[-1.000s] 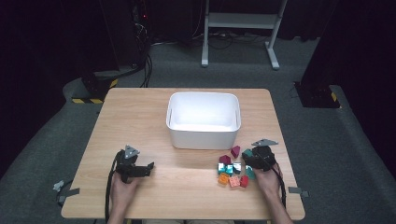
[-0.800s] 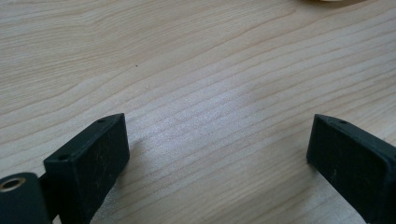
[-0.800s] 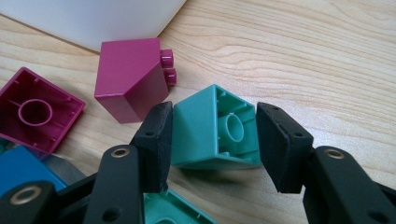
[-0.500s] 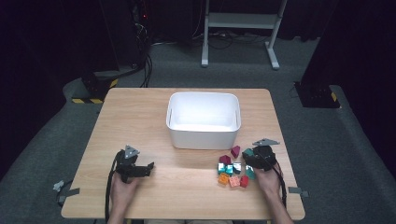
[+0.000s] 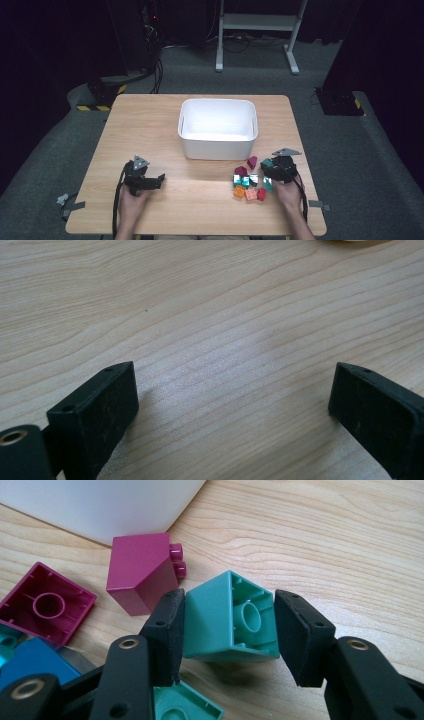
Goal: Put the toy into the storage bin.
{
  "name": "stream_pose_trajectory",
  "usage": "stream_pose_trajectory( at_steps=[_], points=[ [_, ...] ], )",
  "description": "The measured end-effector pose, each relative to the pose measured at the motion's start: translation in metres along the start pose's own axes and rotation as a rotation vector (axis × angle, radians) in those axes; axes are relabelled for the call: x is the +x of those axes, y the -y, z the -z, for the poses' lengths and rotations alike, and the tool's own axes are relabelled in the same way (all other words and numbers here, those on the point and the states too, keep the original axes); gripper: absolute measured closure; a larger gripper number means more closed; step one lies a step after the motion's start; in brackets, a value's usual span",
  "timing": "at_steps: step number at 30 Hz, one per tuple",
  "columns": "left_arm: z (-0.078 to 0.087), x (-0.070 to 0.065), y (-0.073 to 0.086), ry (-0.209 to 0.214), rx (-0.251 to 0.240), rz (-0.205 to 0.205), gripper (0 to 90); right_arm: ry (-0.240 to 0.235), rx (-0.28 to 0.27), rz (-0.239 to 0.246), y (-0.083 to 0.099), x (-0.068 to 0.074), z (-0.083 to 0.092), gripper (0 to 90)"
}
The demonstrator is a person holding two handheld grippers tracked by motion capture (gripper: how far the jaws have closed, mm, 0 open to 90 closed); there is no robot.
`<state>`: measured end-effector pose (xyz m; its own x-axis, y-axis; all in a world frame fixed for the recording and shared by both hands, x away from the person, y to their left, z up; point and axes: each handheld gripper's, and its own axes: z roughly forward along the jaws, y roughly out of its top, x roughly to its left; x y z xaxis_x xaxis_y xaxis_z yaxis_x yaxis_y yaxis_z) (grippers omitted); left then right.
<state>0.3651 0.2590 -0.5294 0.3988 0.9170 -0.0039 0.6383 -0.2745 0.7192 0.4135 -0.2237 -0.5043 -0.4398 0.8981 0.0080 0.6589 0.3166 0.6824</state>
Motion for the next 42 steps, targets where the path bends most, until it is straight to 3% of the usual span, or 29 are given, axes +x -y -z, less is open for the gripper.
stream_pose_trajectory(
  at_steps=[24, 42],
  points=[
    [0.0, 0.0, 0.0, 0.0, 0.0, 0.0, 6.1, -0.017, -0.03, 0.01, -0.005, 0.0, 0.021, 48.7],
    [0.0, 0.0, 0.0, 0.0, 0.0, 0.0, 6.1, -0.088, -0.124, 0.044, -0.032, 0.011, 0.061, 48.7]
  ],
)
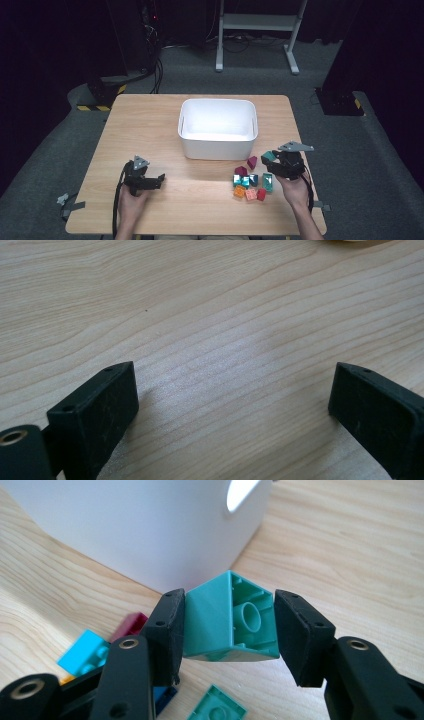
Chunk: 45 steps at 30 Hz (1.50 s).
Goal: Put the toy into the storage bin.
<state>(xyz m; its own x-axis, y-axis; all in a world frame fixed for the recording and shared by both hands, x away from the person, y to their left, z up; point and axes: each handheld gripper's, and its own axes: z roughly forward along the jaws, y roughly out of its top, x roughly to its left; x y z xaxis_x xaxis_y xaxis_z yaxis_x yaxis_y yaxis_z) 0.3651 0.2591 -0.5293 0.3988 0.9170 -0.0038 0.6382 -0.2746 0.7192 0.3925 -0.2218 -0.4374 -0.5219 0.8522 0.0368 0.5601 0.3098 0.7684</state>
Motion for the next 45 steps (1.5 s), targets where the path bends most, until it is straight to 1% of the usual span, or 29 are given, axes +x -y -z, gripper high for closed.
stream_pose_trajectory(
  at_steps=[3, 6, 7, 9, 11, 12, 14, 15, 18, 20, 22, 24, 25, 29, 39, 45],
  points=[
    [0.0, 0.0, 0.0, 0.0, 0.0, 0.0, 6.2, -0.019, -0.009, 0.005, -0.006, 0.002, 0.004, 48.7],
    [0.0, 0.0, 0.0, 0.0, 0.0, 0.0, 6.3, -0.025, -0.018, 0.011, -0.01, 0.004, 0.007, 48.7],
    [0.0, 0.0, 0.0, 0.0, 0.0, 0.001, 6.3, -0.036, -0.022, 0.015, -0.014, 0.005, 0.01, 48.7],
    [0.0, 0.0, 0.0, -0.001, 0.0, 0.001, 6.4, -0.038, -0.022, 0.017, -0.016, 0.005, 0.011, 48.7],
    [0.0, 0.0, 0.0, -0.001, 0.0, 0.001, 6.4, -0.048, -0.031, 0.029, -0.023, 0.006, 0.016, 48.7],
    [0.0, 0.0, 0.0, -0.001, -0.001, 0.001, 6.4, -0.048, -0.031, 0.029, -0.023, 0.006, 0.016, 48.7],
    [0.0, 0.0, 0.0, -0.002, -0.001, 0.002, 6.5, -0.063, -0.04, 0.038, -0.031, 0.006, 0.019, 48.7],
    [0.0, 0.0, 0.0, -0.002, -0.001, 0.002, 6.5, -0.063, -0.04, 0.038, -0.031, 0.006, 0.019, 48.7],
    [0.0, 0.0, 0.0, -0.002, -0.001, 0.002, 6.5, -0.082, -0.055, 0.037, -0.042, 0.006, 0.023, 48.7],
    [0.0, 0.0, 0.0, -0.002, 0.0, 0.002, 6.6, -0.085, -0.057, 0.04, -0.044, 0.006, 0.024, 48.7],
    [0.0, 0.0, 0.0, -0.002, -0.001, 0.002, 6.6, -0.106, -0.076, 0.033, -0.051, 0.005, 0.026, 48.7],
    [0.0, 0.0, 0.0, -0.002, -0.001, 0.002, 6.6, -0.11, -0.078, 0.034, -0.054, 0.006, 0.026, 48.7],
    [0.0, 0.0, 0.0, -0.002, 0.0, 0.002, 6.6, -0.122, -0.079, 0.037, -0.059, 0.006, 0.024, 48.7],
    [0.0, 0.0, 0.0, -0.002, -0.001, 0.002, 6.6, -0.126, -0.078, 0.047, -0.067, 0.009, 0.022, 48.7],
    [0.0, 0.0, 0.0, -0.003, -0.001, 0.004, 6.9, -0.157, -0.09, 0.03, -0.085, 0.009, 0.013, 48.6],
    [0.0, 0.0, 0.0, -0.002, -0.001, 0.004, 6.9, -0.161, -0.078, 0.029, -0.096, 0.011, 0.004, 48.6]
  ],
)
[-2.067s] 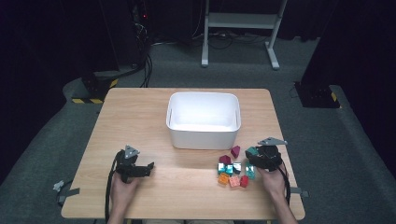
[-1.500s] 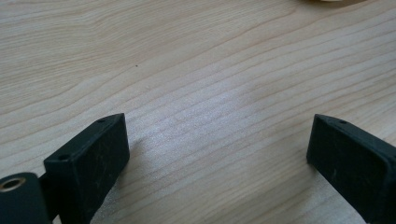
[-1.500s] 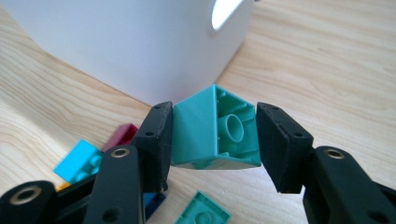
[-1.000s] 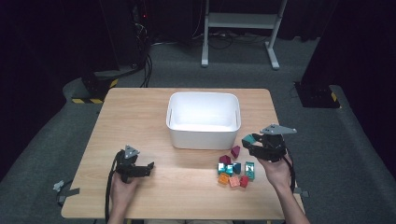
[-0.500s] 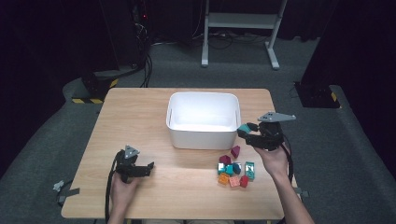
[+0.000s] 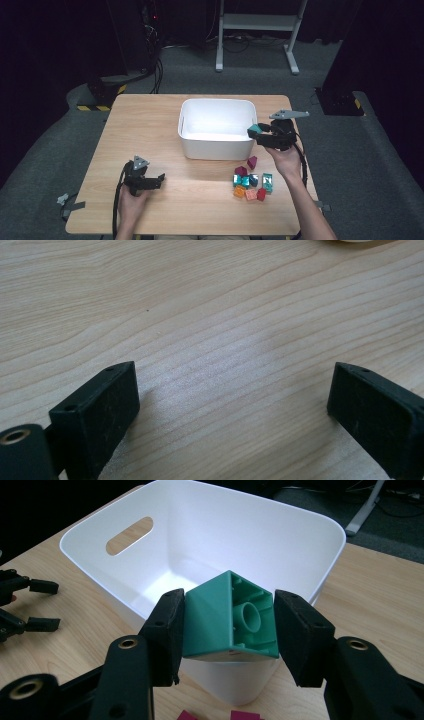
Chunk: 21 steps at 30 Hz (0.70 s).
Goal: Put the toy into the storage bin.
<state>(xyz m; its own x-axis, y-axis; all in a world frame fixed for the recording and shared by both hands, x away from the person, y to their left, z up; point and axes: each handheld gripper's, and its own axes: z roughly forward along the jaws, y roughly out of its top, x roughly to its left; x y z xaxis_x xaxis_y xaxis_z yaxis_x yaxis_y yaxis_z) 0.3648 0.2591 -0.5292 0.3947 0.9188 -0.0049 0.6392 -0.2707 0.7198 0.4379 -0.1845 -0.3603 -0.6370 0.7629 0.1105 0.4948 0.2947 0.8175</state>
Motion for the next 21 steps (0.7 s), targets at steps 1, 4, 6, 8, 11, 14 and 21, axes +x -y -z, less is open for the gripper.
stream_pose_trajectory(
  at_steps=[1, 4, 6, 8, 11, 14, 21],
  points=[
    [0.0, 0.0, 0.0, 0.0, 0.0, 0.0, 6.9, 0.0, 0.0, 0.0, 0.0, 0.0, 0.0, 48.6],
    [0.0, 0.0, 0.0, 0.0, 0.0, 0.0, 6.9, -0.005, 0.003, 0.001, -0.008, 0.001, -0.007, 48.6],
    [0.0, 0.0, 0.0, 0.0, 0.0, 0.0, 6.9, -0.004, 0.01, 0.007, -0.011, 0.002, -0.011, 48.6],
    [0.0, 0.0, 0.0, 0.0, 0.0, 0.0, 6.9, -0.002, 0.018, 0.006, -0.014, 0.004, -0.016, 48.6],
    [0.0, 0.0, 0.0, 0.0, 0.0, 0.0, 6.9, 0.017, 0.026, 0.029, -0.017, 0.007, -0.023, 48.6],
    [0.0, 0.0, 0.0, 0.0, 0.0, 0.0, 6.9, 0.013, 0.033, 0.024, -0.018, 0.008, -0.028, 48.5],
    [0.0, 0.0, 0.0, 0.0, 0.0, 0.001, 7.1, 0.019, 0.061, 0.027, -0.023, 0.01, -0.044, 48.5]
  ],
)
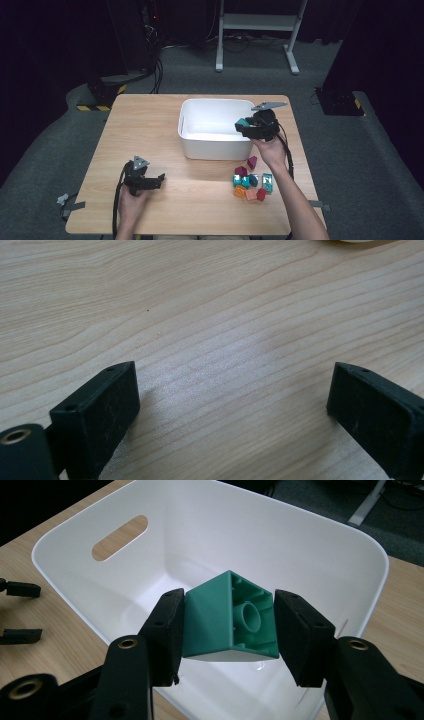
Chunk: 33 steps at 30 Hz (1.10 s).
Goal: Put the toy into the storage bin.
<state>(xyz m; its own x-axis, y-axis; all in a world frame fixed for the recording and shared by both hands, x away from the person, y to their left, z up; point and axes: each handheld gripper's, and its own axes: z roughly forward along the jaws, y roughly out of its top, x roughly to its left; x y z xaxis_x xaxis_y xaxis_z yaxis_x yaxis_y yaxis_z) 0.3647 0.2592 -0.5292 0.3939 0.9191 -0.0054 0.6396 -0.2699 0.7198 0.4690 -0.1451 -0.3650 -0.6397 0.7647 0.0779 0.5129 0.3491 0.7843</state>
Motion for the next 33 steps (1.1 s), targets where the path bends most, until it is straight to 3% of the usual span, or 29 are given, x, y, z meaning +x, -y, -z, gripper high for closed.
stream_pose_trajectory(
  at_steps=[13, 19, 26, 33],
  points=[
    [0.0, 0.0, 0.0, -0.002, -0.001, 0.001, 7.5, 0.018, 0.04, 0.003, -0.005, 0.004, -0.021, 47.9],
    [0.0, 0.0, 0.0, -0.002, -0.002, 0.003, 7.7, 0.001, 0.049, 0.003, -0.005, 0.004, -0.025, 40.0],
    [0.0, 0.0, 0.0, -0.002, -0.003, 0.003, 7.8, -0.008, 0.024, -0.003, -0.001, 0.004, -0.016, 37.5],
    [0.0, 0.0, 0.0, -0.003, -0.003, 0.003, 7.9, -0.009, -0.035, -0.028, 0.007, -0.001, 0.007, 35.9]
  ],
)
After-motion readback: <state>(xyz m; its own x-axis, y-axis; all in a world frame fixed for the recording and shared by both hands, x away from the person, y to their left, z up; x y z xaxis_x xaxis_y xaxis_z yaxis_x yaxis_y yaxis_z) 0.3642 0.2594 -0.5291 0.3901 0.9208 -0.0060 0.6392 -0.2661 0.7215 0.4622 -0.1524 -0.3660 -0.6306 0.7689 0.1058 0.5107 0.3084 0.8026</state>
